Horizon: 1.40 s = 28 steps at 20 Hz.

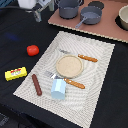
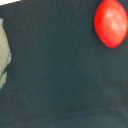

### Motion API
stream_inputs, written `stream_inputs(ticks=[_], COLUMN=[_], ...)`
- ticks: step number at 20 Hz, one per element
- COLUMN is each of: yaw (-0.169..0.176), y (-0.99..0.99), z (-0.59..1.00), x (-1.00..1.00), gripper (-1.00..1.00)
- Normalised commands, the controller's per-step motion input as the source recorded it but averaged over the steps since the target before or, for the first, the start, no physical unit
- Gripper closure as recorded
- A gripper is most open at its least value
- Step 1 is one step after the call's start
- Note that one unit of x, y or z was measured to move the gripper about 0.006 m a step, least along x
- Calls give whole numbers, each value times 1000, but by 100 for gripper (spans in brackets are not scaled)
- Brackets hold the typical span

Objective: Interact with the objects in diverse but meaningful ways.

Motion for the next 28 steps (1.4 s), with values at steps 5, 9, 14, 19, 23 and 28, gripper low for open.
stream_inputs(ticks=[5, 9, 14, 19, 23, 28], yaw=[197, 174, 156, 108, 74, 57], y=[-424, -423, -240, -98, -1, -39], z=[-235, -291, -361, -465, -348, -443], x=[-73, -71, -83, -105, -12, -51], gripper=[-100, -100, -100, -100, -100, -100])
